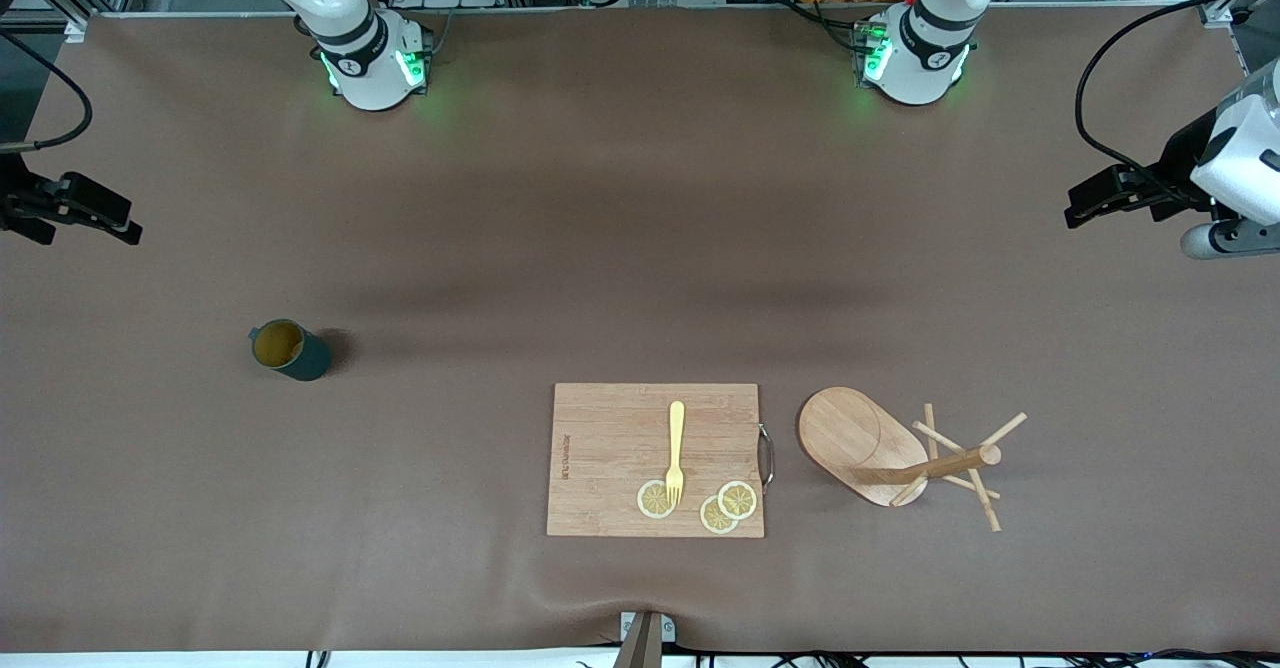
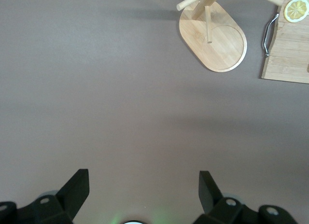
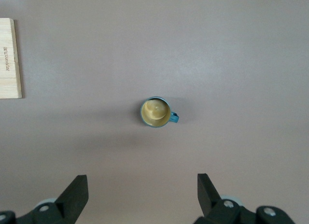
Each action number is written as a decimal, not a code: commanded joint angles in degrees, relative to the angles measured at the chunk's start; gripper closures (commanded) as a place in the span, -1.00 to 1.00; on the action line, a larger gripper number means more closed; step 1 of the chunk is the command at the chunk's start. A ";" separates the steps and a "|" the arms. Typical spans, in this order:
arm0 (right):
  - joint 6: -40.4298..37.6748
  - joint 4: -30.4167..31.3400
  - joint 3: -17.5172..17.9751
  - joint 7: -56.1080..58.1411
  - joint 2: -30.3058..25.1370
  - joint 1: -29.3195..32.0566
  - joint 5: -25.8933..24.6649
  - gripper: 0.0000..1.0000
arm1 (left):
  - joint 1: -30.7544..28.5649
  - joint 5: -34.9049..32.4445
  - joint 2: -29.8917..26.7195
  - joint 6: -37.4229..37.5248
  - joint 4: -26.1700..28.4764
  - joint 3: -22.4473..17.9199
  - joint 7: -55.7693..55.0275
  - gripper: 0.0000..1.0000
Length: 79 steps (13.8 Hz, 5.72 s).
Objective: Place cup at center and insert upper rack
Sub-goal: 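Reach the right gripper toward the teal mug, then close the right gripper on the teal mug's rim, then lift the mug with the right gripper and carry it toward table center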
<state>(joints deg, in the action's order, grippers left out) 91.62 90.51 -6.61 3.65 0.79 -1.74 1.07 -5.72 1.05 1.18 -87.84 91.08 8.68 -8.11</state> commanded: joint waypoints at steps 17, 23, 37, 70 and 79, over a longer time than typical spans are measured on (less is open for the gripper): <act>17.08 4.59 -0.86 -0.57 19.06 -1.16 0.86 -1.00 | 0.01 -0.78 2.16 -0.23 -1.17 0.02 -0.95 -1.00; 20.88 4.67 -0.77 -0.75 25.39 -2.56 4.64 -1.00 | 0.28 -1.05 2.60 -0.49 -1.08 0.10 -0.95 -1.00; 19.30 10.21 -0.69 -2.51 26.72 -2.65 4.73 -1.00 | 0.36 -0.78 3.22 -1.02 -1.17 0.10 -0.95 -1.00; 20.88 9.60 0.98 -2.33 21.63 -17.05 6.93 1.00 | 0.80 -0.34 3.57 -1.37 -2.66 0.10 -0.86 -1.00; 20.88 9.68 3.18 -10.32 21.10 -38.31 6.93 1.00 | 0.45 -0.69 4.27 -1.37 -2.66 0.02 -0.86 -1.00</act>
<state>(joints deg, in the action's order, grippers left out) 112.71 99.32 -2.84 -5.36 22.83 -36.09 7.51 -5.23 1.04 4.74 -89.45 89.62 8.53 -8.14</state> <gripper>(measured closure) 0.960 0.000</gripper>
